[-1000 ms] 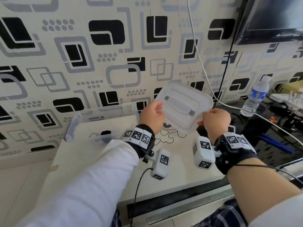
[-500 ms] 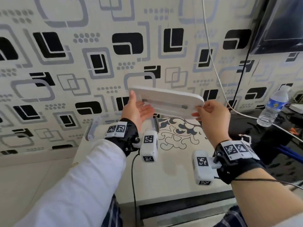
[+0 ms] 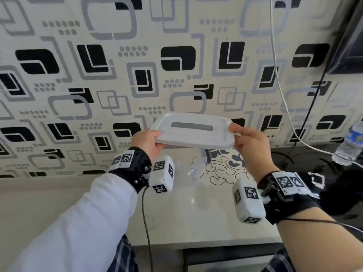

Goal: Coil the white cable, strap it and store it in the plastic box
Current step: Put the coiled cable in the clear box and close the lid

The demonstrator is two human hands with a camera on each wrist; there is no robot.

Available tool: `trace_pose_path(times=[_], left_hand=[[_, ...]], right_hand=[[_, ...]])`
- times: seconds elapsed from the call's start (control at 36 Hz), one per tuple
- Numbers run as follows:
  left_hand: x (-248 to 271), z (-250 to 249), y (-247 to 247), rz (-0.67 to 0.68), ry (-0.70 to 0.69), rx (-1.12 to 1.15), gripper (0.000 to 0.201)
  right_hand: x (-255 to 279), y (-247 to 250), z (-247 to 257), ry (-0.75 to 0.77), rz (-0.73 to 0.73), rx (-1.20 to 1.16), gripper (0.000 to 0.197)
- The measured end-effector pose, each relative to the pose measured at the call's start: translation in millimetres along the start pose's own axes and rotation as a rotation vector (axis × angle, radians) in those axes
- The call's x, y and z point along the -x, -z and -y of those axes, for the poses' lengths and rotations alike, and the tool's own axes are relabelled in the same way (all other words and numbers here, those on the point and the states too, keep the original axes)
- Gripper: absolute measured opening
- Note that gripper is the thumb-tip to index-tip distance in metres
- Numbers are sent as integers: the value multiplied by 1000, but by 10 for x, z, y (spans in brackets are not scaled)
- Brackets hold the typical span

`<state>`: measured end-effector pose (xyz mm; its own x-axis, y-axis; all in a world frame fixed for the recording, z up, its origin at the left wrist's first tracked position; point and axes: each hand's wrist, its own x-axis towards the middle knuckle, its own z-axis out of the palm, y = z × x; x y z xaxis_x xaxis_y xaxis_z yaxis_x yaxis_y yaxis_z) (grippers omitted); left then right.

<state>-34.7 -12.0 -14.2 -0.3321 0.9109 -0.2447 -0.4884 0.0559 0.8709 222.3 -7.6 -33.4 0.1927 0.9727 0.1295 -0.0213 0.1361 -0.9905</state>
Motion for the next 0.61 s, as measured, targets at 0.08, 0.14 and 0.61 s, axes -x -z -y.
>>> trace_pose_path(times=[0.08, 0.14, 0.61], left_hand=[[54, -1, 113, 26, -104, -158, 29], [84, -5, 217, 25, -154, -255, 32], [-49, -130, 913, -185, -297, -846, 11]], right_hand=[[5, -116, 8, -30, -11, -54, 37], [27, -217, 5, -35, 27, -20, 41], [156, -914, -44, -7, 288, 396, 35]])
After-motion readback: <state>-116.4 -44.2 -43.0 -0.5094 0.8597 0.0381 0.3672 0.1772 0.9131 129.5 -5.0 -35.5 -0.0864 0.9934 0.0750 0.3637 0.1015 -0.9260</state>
